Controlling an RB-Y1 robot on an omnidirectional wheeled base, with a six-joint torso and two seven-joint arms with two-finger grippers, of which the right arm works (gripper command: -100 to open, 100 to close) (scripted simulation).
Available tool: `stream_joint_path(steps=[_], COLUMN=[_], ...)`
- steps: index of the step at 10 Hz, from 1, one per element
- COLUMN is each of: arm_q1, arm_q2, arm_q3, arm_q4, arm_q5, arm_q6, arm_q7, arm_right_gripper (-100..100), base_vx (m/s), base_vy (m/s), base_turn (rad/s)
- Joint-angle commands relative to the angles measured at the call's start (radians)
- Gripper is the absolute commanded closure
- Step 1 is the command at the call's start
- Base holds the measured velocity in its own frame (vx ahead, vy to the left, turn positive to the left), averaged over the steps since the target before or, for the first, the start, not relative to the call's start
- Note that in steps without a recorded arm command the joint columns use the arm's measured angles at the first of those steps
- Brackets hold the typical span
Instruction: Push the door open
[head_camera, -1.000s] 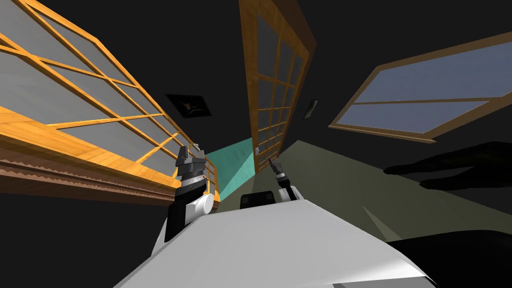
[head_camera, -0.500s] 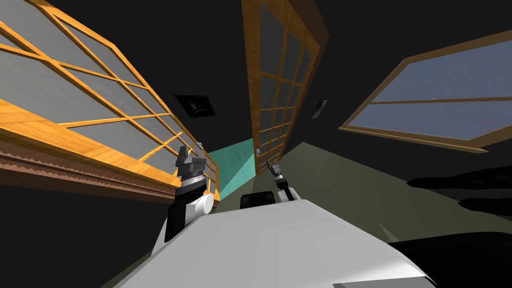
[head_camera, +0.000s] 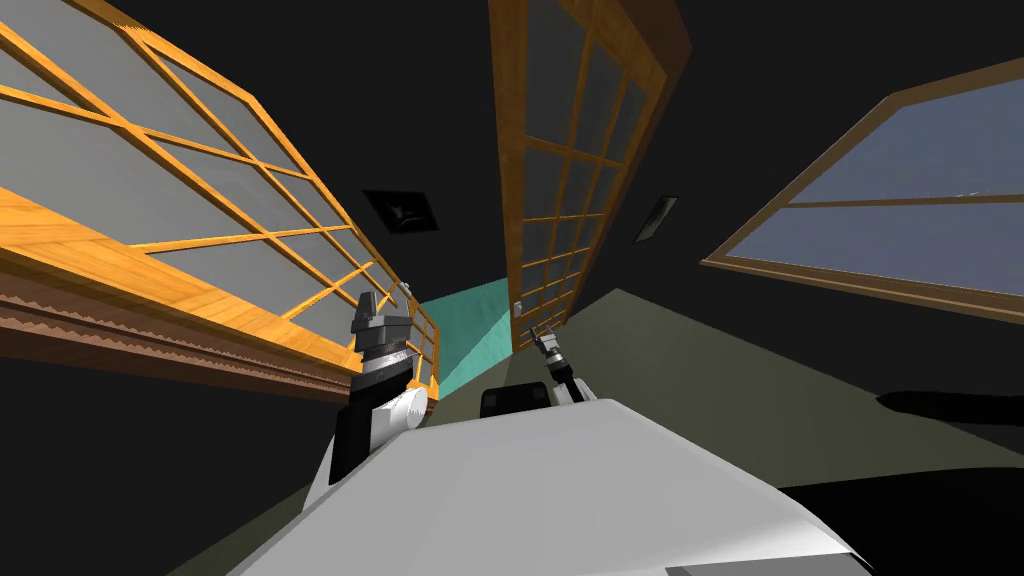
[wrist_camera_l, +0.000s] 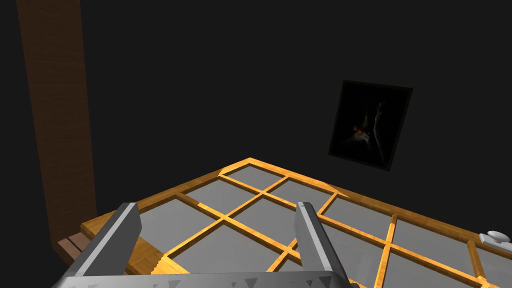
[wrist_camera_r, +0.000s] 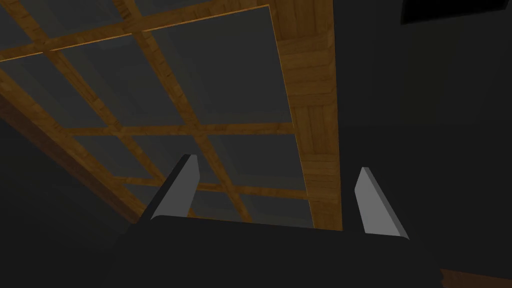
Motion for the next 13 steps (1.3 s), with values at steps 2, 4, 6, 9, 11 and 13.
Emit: stream_joint_path(steps=[2, 4, 6, 9, 11, 13], arm_q1=[-0.010, -0.020, -0.028, -0.041, -0.048, -0.057], arm_q2=[0.011, 0.019, 0.028, 0.042, 0.052, 0.066], arm_q3=[0.006, 0.010, 0.013, 0.018, 0.021, 0.024], arm_q4=[0.053, 0.096, 0.135, 0.191, 0.221, 0.263], arm_q5=[0.004, 0.007, 0.010, 0.013, 0.015, 0.018], arm_q6=[-0.009, -0.016, -0.023, -0.033, -0.038, -0.046], arm_q7=[0.067, 0.115, 0.158, 0.219, 0.252, 0.300], arm_right_gripper=[-100, -100, -100, -100, -100, -100], base_vx=[0.067, 0.055, 0.062, 0.060, 0.048, 0.046], base_vy=[-0.078, -0.071, -0.072, -0.070, -0.055, -0.060], base_turn=[0.105, 0.130, 0.097, 0.098, 0.072, 0.100])
